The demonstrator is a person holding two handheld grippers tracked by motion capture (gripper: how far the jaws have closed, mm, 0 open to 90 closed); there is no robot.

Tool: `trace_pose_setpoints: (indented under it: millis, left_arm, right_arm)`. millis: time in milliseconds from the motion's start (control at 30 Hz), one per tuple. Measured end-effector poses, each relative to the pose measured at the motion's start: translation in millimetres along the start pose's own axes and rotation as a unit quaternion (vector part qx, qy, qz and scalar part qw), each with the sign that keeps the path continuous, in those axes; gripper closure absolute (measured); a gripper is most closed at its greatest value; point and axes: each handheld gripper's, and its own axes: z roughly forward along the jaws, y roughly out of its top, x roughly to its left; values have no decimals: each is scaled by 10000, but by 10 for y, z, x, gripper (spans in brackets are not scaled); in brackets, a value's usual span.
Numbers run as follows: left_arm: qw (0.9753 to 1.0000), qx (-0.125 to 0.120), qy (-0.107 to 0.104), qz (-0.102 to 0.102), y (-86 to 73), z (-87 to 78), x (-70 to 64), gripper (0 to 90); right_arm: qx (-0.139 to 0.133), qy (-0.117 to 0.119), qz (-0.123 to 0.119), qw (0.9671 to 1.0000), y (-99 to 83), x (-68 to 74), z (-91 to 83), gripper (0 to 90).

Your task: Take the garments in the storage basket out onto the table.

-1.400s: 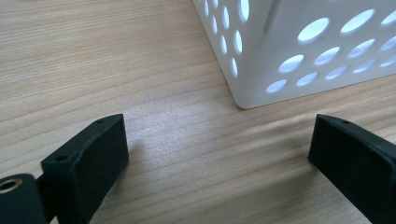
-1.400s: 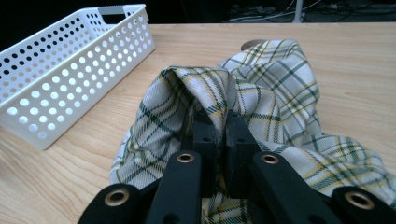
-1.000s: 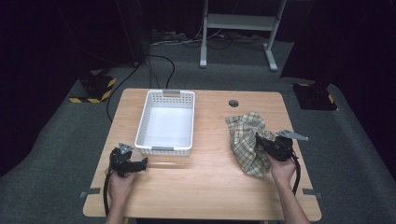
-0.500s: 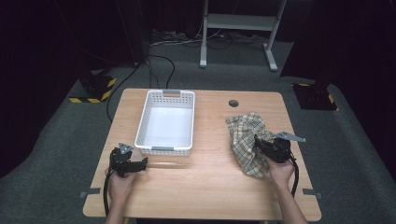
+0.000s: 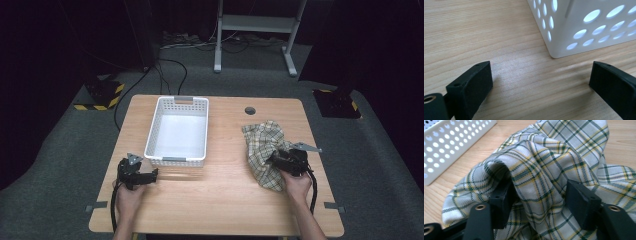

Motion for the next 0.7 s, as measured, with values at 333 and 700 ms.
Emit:
trace_pose_setpoints:
  millis: [333, 700]
  left_arm:
    - [10000, 1, -2, -3, 0, 0, -1, 49]
    - [10000, 1, -2, -4, 0, 0, -1, 49]
  right_arm:
    - [106, -323, -144, 9993, -60, 32, 46, 264]
    - [355, -631, -358, 9967, -112, 69, 183, 217]
